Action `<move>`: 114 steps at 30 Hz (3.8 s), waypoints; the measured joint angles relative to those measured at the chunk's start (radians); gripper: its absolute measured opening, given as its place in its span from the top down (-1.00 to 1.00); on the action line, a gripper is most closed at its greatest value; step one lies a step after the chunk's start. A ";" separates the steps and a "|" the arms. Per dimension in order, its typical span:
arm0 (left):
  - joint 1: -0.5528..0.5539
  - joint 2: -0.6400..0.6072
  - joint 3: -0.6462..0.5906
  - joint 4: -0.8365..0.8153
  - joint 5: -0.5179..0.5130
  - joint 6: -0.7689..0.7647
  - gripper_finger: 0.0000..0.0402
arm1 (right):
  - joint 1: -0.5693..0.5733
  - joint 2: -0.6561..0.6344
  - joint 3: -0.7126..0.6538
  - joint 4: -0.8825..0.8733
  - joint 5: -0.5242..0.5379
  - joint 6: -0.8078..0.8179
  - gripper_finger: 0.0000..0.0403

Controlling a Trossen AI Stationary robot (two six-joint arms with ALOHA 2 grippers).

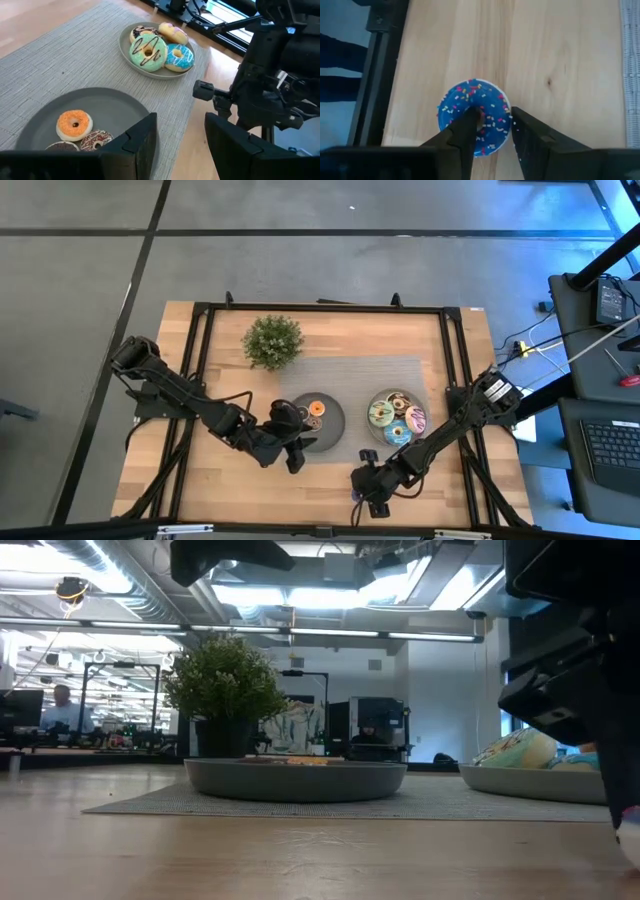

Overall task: Pick & Place donuts
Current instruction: Put the small blue donut on the dark gray plate, then return to Home Position

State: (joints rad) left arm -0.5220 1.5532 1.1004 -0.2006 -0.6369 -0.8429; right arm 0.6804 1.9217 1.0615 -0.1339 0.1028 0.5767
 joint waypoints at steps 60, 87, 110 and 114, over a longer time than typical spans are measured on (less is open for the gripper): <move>-0.062 0.000 -0.001 0.043 0.475 -0.143 0.20 | -0.546 -0.055 -0.001 -0.019 -0.010 -0.083 0.77; -0.061 0.000 -0.001 0.043 0.471 -0.143 0.20 | -0.539 -0.055 -0.001 -0.015 -0.026 -0.110 0.42; -0.061 0.000 -0.001 0.039 0.475 -0.158 0.20 | -0.540 -0.101 -0.002 -0.051 -0.104 -0.084 0.35; -0.061 0.000 -0.001 0.039 0.473 -0.158 0.20 | -0.539 -0.142 -0.002 -0.056 -0.108 -0.084 0.35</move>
State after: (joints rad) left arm -0.5835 1.5536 1.0996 -0.1620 -0.1635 -1.0004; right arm 0.1410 1.7792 1.0599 -0.1898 -0.0048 0.4930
